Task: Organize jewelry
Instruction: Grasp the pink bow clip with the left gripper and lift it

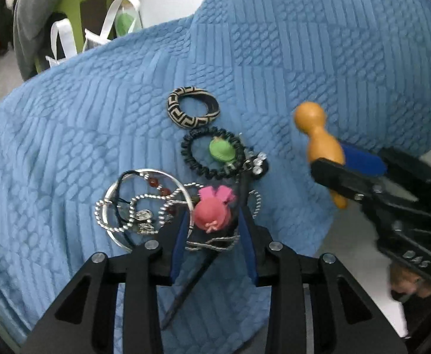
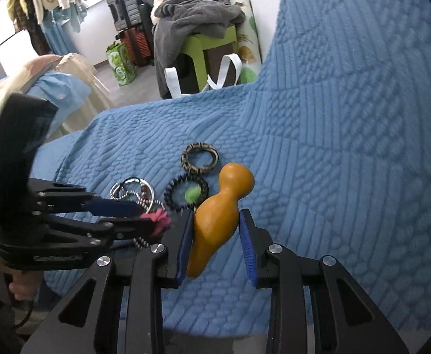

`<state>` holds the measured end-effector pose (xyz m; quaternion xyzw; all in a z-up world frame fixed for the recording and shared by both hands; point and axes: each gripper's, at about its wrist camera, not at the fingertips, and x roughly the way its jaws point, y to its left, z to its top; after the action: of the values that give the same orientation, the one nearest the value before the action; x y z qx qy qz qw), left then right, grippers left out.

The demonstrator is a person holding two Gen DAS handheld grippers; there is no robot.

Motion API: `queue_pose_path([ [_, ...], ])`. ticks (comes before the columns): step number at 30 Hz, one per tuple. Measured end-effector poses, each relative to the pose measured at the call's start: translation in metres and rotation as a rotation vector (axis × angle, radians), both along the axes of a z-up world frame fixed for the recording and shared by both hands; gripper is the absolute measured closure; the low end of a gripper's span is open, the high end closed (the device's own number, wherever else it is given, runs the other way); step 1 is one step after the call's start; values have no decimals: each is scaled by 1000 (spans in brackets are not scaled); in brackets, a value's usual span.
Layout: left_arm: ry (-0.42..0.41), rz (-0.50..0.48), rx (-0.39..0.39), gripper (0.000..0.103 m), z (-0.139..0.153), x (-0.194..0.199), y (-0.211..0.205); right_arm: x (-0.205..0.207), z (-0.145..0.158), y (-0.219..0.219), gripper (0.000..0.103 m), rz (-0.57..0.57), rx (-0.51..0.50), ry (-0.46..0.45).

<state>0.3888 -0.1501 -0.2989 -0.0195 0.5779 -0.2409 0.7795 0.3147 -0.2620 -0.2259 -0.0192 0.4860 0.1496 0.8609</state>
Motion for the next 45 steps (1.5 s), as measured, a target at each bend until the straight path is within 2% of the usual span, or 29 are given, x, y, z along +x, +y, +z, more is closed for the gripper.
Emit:
queue_pose_path([
  [4, 5, 10, 3, 69, -5, 3, -1, -6, -2, -1, 75, -2, -4, 12],
  [5, 0, 15, -2, 74, -4, 3, -1, -7, -3, -1, 75, -2, -7, 14],
  [9, -20, 35, 7, 74, -2, 3, -1, -11, -3, -3, 75, -11, -11, 18],
  [15, -22, 119, -40, 75, 18, -10, 17, -20, 0, -1, 75, -16, -12, 28],
  [23, -39, 200, -71, 75, 46, -43, 43, -40, 19, 12, 75, -4, -13, 4],
  [28, -44, 244, -62, 75, 56, -69, 65, -58, 29, 25, 75, -3, -2, -12],
  [35, 11, 345, -51, 75, 41, -116, 109, -80, 20, 41, 75, -3, 22, 28],
  [38, 2, 385, -46, 75, 38, -127, 122, -83, 20, 43, 75, -6, 38, 33],
  [41, -11, 389, -82, 75, 36, -133, 127, -82, 19, 49, 75, 3, 17, 27],
  [45, -5, 378, -93, 74, 29, -136, 123, -79, 15, 57, 75, 16, 0, 30],
])
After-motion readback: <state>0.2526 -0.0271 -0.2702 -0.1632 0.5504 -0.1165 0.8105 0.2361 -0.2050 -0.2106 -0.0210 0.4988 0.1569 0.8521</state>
